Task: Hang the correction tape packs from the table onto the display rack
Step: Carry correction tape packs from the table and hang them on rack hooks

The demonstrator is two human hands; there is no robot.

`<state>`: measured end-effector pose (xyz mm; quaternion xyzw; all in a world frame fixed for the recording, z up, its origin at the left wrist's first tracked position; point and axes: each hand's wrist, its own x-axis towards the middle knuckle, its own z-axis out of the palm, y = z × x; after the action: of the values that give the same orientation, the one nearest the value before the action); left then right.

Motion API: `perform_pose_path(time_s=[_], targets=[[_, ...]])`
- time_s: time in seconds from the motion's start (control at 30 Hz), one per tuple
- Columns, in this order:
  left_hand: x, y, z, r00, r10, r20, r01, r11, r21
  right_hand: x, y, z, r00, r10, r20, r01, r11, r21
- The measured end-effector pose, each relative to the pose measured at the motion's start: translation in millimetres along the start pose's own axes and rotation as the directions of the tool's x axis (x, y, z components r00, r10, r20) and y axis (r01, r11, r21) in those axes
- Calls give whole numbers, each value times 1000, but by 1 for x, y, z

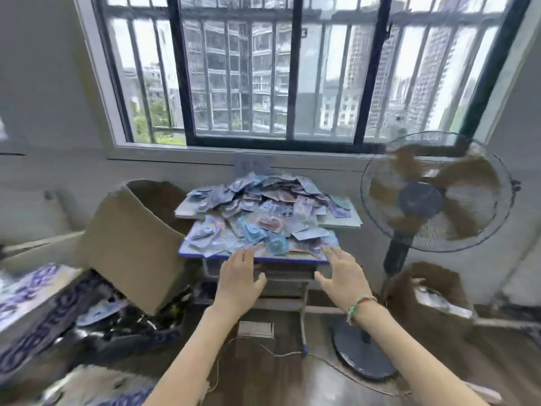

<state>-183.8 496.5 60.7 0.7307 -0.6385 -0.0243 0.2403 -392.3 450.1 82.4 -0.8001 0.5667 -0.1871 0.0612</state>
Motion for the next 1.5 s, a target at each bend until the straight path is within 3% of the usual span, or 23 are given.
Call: perform_pose_path(time_s=[0.47, 0.73, 0.93, 1.3, 1.5], targets=[[159, -93, 58, 976, -191, 106, 194, 981, -17, 203, -9, 95, 988, -42, 148, 46, 999, -25], [253, -135, 90, 946, -251, 205, 257, 966, -1, 339, 8, 161, 940, -17, 341, 61, 991, -118], [293, -163, 118, 914, -303, 270, 307, 951, 28, 409, 3, 219, 922, 5, 387, 59, 986, -153], [348, -186, 155, 883, -341, 321, 369, 929, -29, 466, 3, 278, 898, -8, 439, 110, 972, -206], [360, -191, 169, 864, -360, 353, 405, 912, -62, 467, 6, 292, 918, -30, 396, 127, 967, -220]])
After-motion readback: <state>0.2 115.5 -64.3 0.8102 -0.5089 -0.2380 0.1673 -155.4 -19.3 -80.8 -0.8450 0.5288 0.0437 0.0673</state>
